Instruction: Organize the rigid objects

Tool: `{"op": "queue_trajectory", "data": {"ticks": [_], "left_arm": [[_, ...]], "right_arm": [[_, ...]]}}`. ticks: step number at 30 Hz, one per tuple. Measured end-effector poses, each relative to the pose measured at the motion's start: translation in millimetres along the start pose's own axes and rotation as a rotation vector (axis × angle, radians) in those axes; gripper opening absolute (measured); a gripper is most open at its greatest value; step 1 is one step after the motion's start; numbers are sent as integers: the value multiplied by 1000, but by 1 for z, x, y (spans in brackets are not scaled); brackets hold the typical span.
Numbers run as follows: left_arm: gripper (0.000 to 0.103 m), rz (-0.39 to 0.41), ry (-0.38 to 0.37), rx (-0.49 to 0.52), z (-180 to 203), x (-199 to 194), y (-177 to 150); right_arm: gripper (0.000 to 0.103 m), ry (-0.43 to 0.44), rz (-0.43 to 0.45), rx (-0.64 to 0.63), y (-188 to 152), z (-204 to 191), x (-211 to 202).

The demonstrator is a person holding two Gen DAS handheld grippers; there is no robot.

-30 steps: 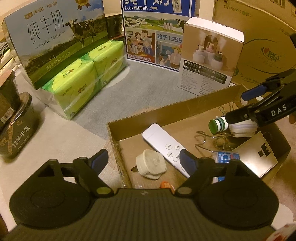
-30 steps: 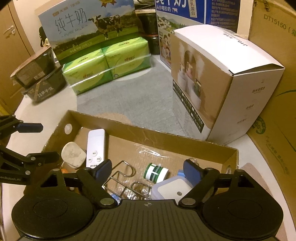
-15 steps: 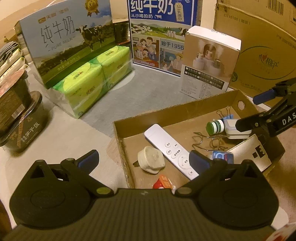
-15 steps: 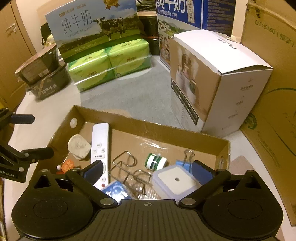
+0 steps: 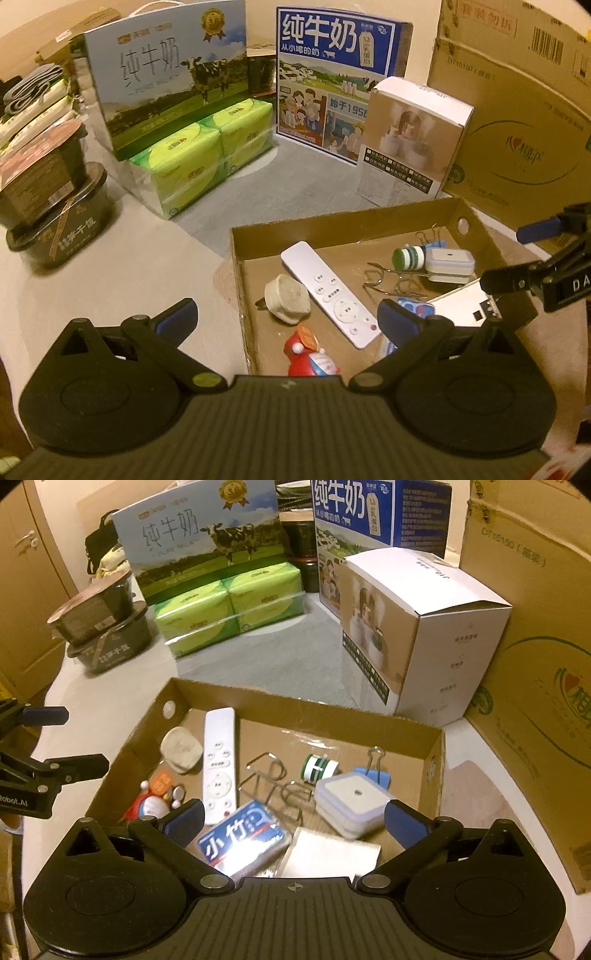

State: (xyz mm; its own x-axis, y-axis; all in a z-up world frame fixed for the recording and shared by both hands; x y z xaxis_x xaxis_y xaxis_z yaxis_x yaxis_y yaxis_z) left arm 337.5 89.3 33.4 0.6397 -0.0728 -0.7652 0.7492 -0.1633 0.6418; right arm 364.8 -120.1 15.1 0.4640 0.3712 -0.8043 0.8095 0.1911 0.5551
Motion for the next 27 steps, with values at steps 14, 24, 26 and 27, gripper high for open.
{"op": "queue_trajectory", "data": {"ticks": [14,24,26,27], "left_arm": [[103,29,-4,-51,23,-44,-34],[102,64,-10,-97,51,-75,-66],[102,72,-11,-108,56,-81,-72],[102,77,-11,-112,59,-85,-75]], "right_arm": [[102,22,29,56,-48,-8,-43],[102,19,96,123,-95,-11,-78],[102,18,111,132,-104,-11,-84],[102,10,120,131,-107,-11,-87]]}}
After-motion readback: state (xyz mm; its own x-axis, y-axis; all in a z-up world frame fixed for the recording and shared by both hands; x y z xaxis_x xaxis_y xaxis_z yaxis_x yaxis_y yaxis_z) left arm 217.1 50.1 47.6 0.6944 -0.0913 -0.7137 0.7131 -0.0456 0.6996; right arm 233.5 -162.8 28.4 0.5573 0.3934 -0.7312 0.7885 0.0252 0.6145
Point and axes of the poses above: each gripper's, at about its wrist camera, not at the fingertips, and x roughly the way its jaws point, z to its right, y to its top, the point moved 4 cm from there along x, roughly the way its jaws point, and after that the axes turned 6 degrees about x, right-handed, at the moved point
